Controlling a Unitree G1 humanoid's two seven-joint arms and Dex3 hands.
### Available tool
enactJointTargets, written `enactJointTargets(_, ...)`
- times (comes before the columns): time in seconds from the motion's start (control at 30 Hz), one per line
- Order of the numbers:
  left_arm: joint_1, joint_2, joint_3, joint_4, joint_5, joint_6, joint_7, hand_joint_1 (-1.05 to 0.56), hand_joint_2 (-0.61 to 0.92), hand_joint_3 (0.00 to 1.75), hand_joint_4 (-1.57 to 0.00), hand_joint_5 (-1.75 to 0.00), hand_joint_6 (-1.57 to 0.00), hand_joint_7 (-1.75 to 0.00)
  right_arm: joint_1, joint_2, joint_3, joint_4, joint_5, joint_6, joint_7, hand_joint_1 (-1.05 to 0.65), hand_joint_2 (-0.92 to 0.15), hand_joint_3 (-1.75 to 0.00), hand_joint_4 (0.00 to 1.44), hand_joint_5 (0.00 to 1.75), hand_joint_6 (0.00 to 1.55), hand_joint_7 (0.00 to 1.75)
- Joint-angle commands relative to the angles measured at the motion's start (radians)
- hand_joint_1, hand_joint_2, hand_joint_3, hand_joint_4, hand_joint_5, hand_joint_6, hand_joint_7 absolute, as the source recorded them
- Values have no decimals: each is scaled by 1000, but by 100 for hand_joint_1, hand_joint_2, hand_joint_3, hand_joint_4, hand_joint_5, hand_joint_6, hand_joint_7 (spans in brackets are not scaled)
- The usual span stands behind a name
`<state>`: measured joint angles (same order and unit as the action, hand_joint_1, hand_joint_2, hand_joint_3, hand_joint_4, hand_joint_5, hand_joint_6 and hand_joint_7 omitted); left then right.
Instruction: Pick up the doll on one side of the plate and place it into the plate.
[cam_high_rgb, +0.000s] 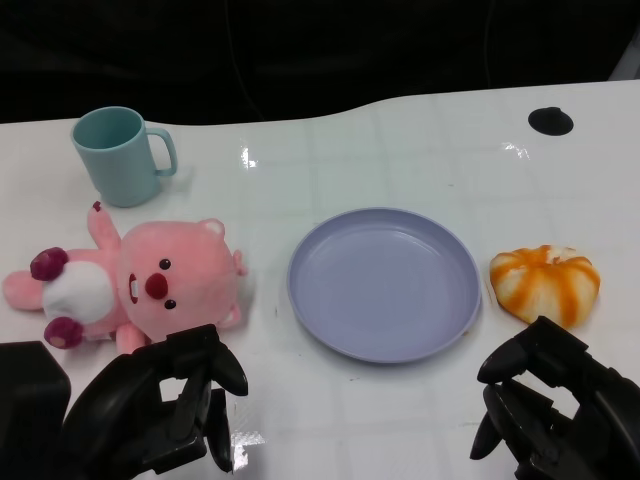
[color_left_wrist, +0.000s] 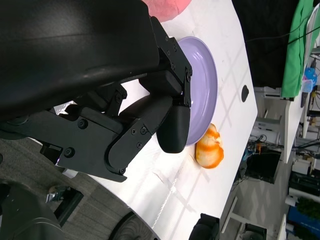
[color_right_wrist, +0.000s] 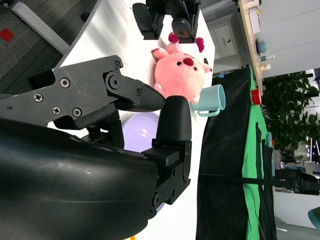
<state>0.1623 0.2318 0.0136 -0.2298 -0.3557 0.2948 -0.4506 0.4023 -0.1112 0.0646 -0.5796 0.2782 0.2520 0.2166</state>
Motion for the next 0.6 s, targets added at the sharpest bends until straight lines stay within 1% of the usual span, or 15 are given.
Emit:
enactJointTargets(0.03,-5,12,4,3,5,-7,-9,-14,47,131,-87,-175,-79,-156,0,-6,-9,-9,1,-12,0,-32,-89,-68,53,175,36,168)
enactJointTargets(0.23,1,16,4,-13,7,4,-2,-13,46,132,-86,-175,-80,-156,-1,-7,-9,-11,3,-5,-1,-32,-89,-67,52,175,36,167)
enactJointTargets(0.6,0,18,6,-10,8,5,0,-13,46,131,-86,-175,-79,-156,-4,-6,-7,-18,2,7,-8,-33,-89,-66,53,175,38,166)
